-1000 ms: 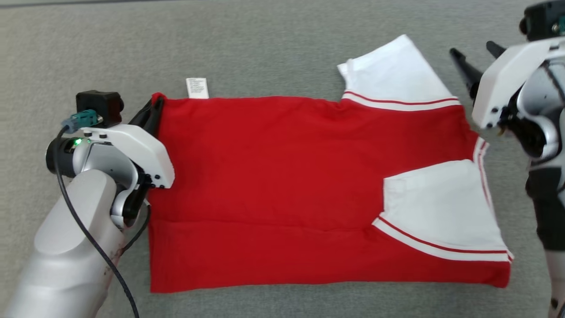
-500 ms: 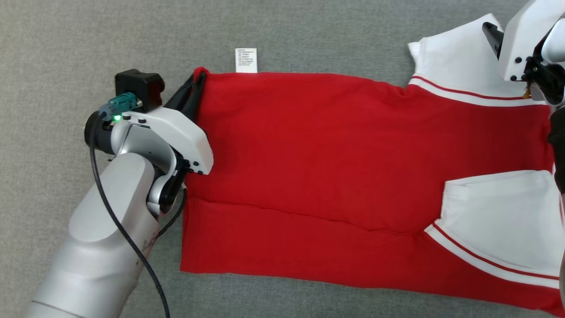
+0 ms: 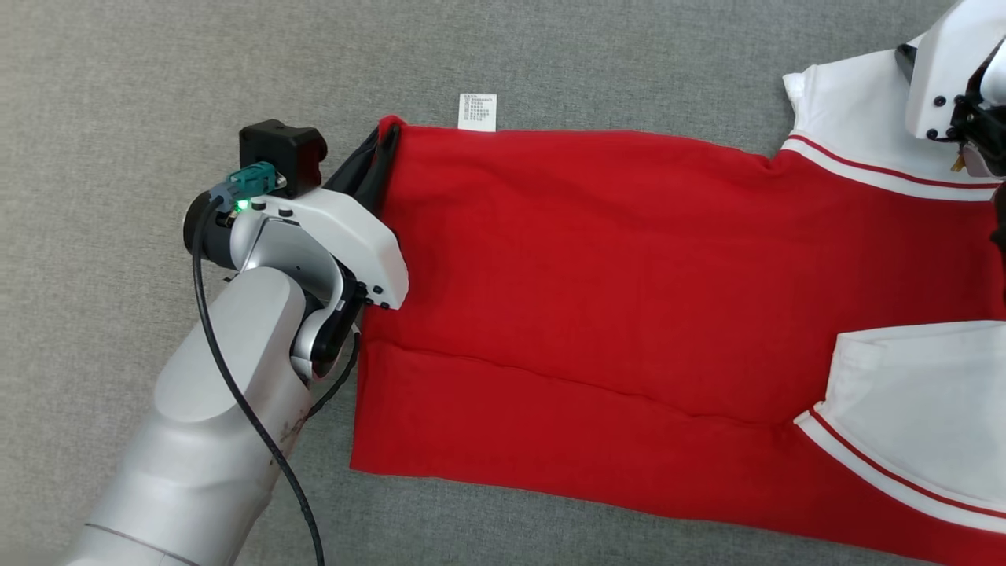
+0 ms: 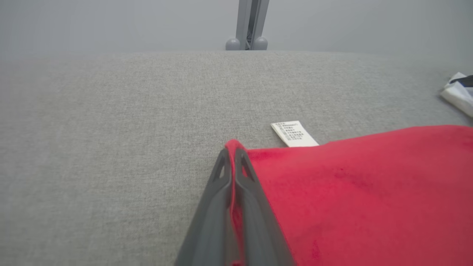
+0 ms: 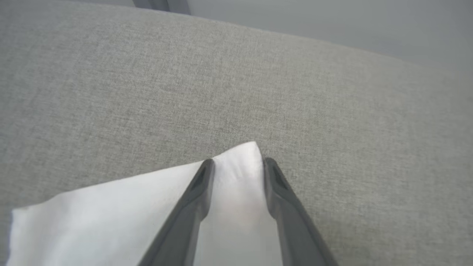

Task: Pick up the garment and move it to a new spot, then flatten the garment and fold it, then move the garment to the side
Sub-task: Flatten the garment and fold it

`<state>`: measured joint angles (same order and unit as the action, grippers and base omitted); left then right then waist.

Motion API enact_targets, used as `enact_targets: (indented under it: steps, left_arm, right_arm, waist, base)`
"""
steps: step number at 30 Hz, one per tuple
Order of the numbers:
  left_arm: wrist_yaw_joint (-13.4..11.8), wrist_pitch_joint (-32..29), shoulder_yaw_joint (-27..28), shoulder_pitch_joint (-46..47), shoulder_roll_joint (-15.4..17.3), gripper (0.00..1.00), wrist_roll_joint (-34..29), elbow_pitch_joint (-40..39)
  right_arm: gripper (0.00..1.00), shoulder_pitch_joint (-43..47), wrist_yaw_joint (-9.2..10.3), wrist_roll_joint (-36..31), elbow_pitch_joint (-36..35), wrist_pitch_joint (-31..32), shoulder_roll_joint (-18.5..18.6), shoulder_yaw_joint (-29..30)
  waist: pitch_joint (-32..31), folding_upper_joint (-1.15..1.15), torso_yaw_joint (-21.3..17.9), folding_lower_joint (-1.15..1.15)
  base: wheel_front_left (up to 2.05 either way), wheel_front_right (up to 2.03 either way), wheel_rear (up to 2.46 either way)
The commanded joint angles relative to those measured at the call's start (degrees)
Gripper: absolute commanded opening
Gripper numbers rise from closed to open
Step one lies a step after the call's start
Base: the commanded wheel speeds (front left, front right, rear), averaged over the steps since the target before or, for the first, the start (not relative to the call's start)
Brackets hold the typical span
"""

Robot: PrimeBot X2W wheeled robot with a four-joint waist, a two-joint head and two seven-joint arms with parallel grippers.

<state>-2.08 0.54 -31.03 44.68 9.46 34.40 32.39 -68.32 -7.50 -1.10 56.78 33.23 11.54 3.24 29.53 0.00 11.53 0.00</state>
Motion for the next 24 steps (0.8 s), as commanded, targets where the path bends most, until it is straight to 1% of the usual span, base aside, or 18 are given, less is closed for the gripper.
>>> enact_targets:
  steps: [1, 3, 5, 7, 15, 20, 24]
  left_arm:
    - [0.20, 0.29, -0.09, 0.78, 0.05, 0.00, 0.24, 0.56]
    - [0.38, 0.36, -0.13, 0.87, -0.06, 0.00, 0.35, 1.02]
    - [0.42, 0.45, -0.08, 1.11, -0.03, 0.00, 0.50, 1.39]
    - [0.37, 0.60, 0.14, 1.27, 0.24, 0.00, 0.73, 1.82]
    - [0.16, 1.17, 1.24, 0.84, 1.54, 0.00, 1.68, 3.90]
    - [0.55, 0.83, 2.92, 0.06, 2.51, 0.00, 3.68, 5.83]
    - [0.98, 1.18, 3.77, -1.01, 3.85, 0.00, 4.69, 7.00]
  right_arm:
    - [0.44, 0.81, 0.02, -0.91, 1.83, -0.16, 0.50, -0.02]
    - [0.36, 0.83, 0.02, -1.45, 3.00, -0.75, 0.49, 0.26]
    - [0.22, 0.55, 0.02, -1.66, 3.88, -1.48, 0.07, 0.62]
    - [0.00, 0.27, 0.02, -2.25, 4.34, -2.96, -0.01, 0.48]
    - [0.00, -1.22, 0.02, -1.91, 5.69, -7.92, -1.13, 0.63]
    - [0.00, -0.94, 0.02, 0.93, 6.50, -11.72, -2.65, -0.68]
    - [0.00, 0.67, 0.02, 4.63, 6.51, -14.70, -3.95, -4.07]
  waist:
    - [-0.48, 0.00, 0.41, 0.00]
    - [-0.73, 0.00, 0.57, 0.00]
    - [-0.80, 0.00, 0.50, 0.00]
    - [-0.88, 0.00, 0.16, 0.00]
    - [-2.57, 0.00, -2.28, 0.00]
    - [-4.55, 0.00, -4.74, 0.00]
    - [-6.47, 0.00, -7.13, 0.00]
  base:
    - [0.00, 0.00, 0.00]
    - [0.00, 0.00, 0.00]
    - [0.00, 0.00, 0.00]
    - [0.00, 0.00, 0.00]
    - [0.00, 0.00, 0.00]
    - [0.00, 0.00, 0.00]
    - [0.00, 0.00, 0.00]
